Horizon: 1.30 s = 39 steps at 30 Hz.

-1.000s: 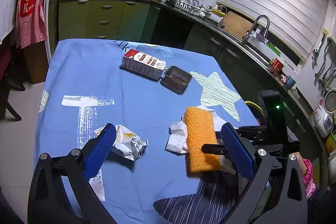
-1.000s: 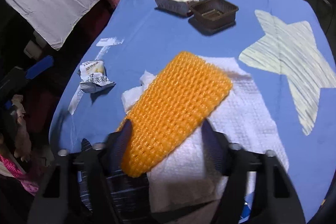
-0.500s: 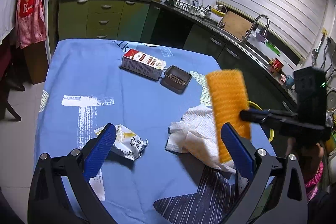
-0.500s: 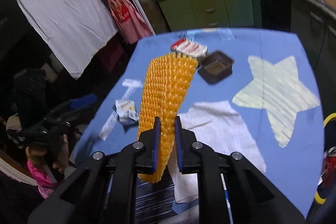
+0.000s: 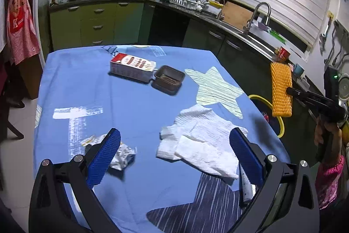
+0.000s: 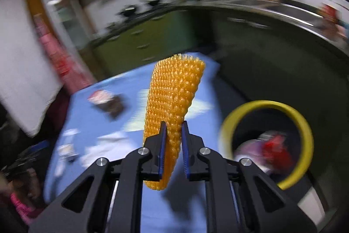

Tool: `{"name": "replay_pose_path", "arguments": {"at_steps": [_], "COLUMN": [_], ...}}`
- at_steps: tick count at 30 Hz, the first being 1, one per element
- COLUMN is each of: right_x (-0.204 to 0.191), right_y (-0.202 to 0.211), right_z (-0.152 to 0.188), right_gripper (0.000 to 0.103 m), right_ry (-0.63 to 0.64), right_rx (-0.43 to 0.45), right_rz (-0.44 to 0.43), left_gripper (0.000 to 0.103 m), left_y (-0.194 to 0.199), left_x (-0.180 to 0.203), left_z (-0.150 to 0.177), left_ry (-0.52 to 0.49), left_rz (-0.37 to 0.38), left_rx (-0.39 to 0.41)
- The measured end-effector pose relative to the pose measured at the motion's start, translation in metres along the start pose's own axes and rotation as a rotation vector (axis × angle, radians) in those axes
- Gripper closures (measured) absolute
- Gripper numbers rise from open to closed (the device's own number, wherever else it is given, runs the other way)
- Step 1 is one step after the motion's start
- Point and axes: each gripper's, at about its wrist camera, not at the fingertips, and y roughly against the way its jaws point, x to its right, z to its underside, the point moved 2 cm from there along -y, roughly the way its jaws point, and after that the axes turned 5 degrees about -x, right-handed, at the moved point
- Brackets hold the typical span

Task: Collect trash
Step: 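Carry the orange sponge over the bin and open the right gripper, then grasp the white towel by its edge with the left gripper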

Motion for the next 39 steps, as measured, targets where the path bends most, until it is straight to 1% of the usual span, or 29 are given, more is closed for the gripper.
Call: {"name": "replay_pose_path", "arguments": {"at_steps": [4,5,7,9,12,13,14,15,17,21,23,24,28,31,34,36,39], "right_x": [0.06,0.074,0.093,0.103,0.113,0.118,0.121,0.123,0.126,0.125,0.123,0.122,0.112,0.102,0.094,0.091,0.088], "right_y": [-0.015,-0.024,-0.041,-0.058,-0.084,-0.091,-0.094,-0.093,-0.089,-0.072,-0.064,-0.06,-0.05,-0.045,-0.044,-0.044,-0.043], "right_z": [0.003,0.004,0.006,0.006,0.011,0.013,0.015,0.017,0.019,0.023,0.026,0.028,0.029,0.031,0.031,0.031,0.031], "right_gripper": [0.089,0.089,0.089,0.088,0.078,0.067,0.061,0.06,0.054,0.051,0.045,0.044,0.043,0.043,0.043,0.043,0.043], "right_ry": [-0.087,-0.112,-0.146,-0.16,-0.185,-0.203,-0.217,-0.23,-0.236,-0.238,-0.234,-0.229,-0.208,-0.193,-0.177,-0.171,-0.168], "right_rx": [-0.009,-0.027,-0.065,-0.095,-0.144,-0.152,-0.154,-0.145,-0.128,-0.096,-0.083,-0.079,-0.067,-0.064,-0.061,-0.061,-0.062], "right_rz": [0.164,0.185,0.189,0.194,0.231,0.246,0.251,0.246,0.234,0.223,0.211,0.206,0.177,0.155,0.138,0.132,0.125], "left_gripper": [0.005,0.005,0.005,0.005,0.005,0.005,0.005,0.005,0.005,0.005,0.005,0.005,0.005,0.005,0.005,0.005,0.005], "left_y": [-0.007,-0.007,-0.009,-0.009,-0.011,-0.01,-0.011,-0.012,-0.015,-0.022,-0.024,-0.026,-0.035,-0.044,-0.052,-0.06,-0.079], "left_x": [0.013,0.015,0.02,0.023,0.026,0.027,0.029,0.03,0.032,0.033,0.032,0.031,0.029,0.027,0.027,0.026,0.02], "left_z": [-0.003,-0.004,-0.005,-0.005,-0.005,-0.005,-0.005,-0.005,-0.004,-0.004,-0.005,-0.005,-0.006,-0.009,-0.018,-0.031,-0.055], "left_ry": [-0.024,-0.028,-0.04,-0.048,-0.055,-0.057,-0.061,-0.065,-0.076,-0.081,-0.082,-0.081,-0.099,-0.111,-0.138,-0.171,-0.228], "left_rz": [0.002,0.001,-0.005,-0.009,-0.012,-0.011,-0.011,-0.011,-0.013,-0.014,-0.012,-0.012,-0.015,0.01,0.019,0.005,-0.003], "left_rx": [-0.014,-0.017,-0.023,-0.026,-0.033,-0.034,-0.038,-0.041,-0.051,-0.064,-0.07,-0.077,-0.117,-0.156,-0.181,-0.191,-0.241]}}
